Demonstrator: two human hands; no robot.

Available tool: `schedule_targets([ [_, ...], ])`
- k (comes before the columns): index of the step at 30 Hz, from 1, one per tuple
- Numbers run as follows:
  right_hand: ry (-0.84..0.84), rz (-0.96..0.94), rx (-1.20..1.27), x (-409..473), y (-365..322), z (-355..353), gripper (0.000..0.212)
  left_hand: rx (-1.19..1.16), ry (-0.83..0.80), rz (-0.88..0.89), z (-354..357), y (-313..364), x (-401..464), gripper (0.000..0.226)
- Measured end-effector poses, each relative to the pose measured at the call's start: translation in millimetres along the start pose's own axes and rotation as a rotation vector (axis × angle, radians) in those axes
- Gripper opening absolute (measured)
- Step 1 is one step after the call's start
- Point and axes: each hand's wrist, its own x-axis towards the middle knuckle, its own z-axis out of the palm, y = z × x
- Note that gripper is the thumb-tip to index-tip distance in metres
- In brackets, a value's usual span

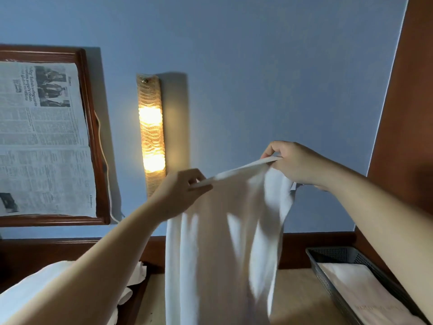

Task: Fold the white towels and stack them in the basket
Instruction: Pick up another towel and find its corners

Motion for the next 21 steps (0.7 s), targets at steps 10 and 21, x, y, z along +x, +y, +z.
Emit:
schedule_targets([
  [10,-0.004,0.037,-0.288,17,45,2,0.013,-0.188,0.074,-0.194,23,-47,-40,0.014],
  [21,-0.128,-0.199,-0.214,30,-27,38,0.020,-0.048,0.077,0.060,-3,52,26,0.022],
])
